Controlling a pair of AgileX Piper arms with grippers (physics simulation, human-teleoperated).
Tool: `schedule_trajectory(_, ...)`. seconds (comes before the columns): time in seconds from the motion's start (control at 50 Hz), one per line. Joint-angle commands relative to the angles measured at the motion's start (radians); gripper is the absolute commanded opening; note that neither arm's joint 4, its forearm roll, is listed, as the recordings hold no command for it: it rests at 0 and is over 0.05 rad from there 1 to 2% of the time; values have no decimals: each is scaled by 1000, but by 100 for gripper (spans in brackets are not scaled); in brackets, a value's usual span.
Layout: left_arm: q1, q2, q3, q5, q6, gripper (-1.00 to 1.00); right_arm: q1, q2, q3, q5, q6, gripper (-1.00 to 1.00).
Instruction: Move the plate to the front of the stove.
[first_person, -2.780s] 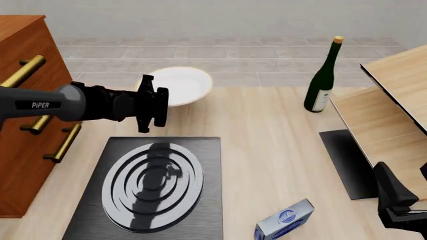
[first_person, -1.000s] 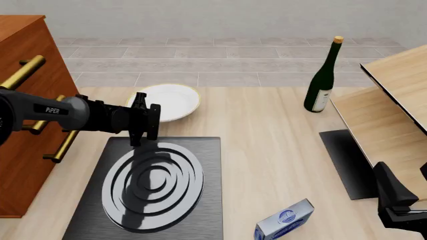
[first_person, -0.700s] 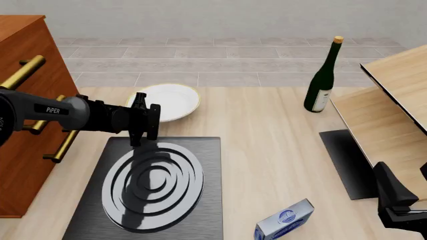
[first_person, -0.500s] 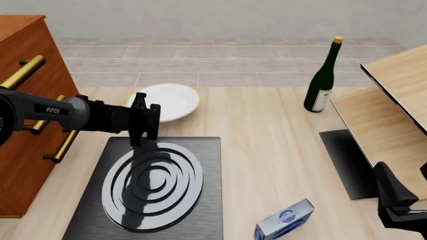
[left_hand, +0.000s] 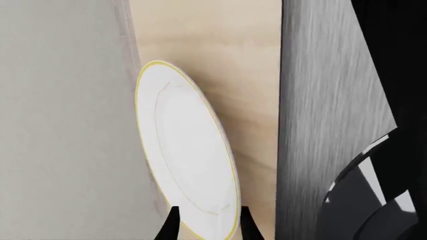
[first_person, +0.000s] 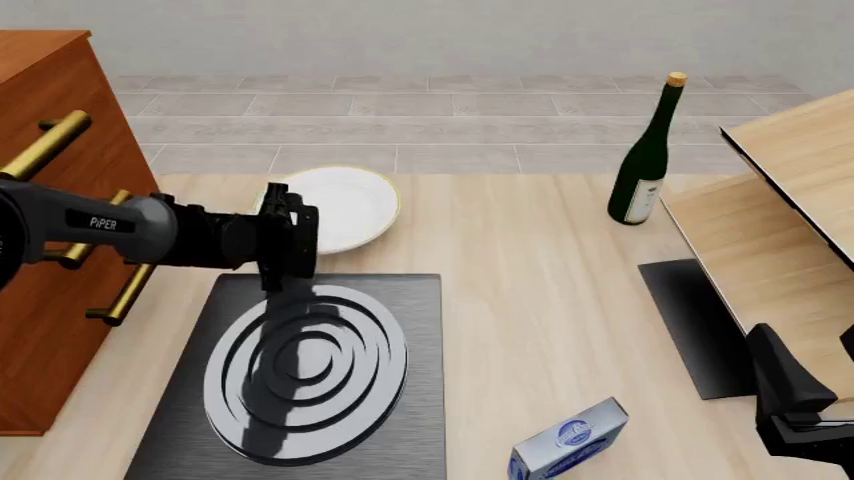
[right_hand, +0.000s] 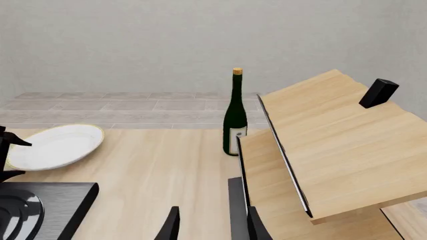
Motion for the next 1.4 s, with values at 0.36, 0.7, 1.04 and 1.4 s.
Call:
schedule_trajectory(0.36, 9, -40, 130, 39, 30, 100, 0, -1, 0, 1, 0, 100)
schedule_trajectory(0.7, 7, -83, 143, 51, 30, 100, 0, 0, 0, 0, 0, 100)
schedule_trajectory(1.04, 7, -129, 163, 68, 39, 100, 0, 0, 0, 0, 0, 100)
schedule_trajectory(1.4, 19, -204, 187, 99, 45, 100, 0, 0, 0, 0, 0, 100)
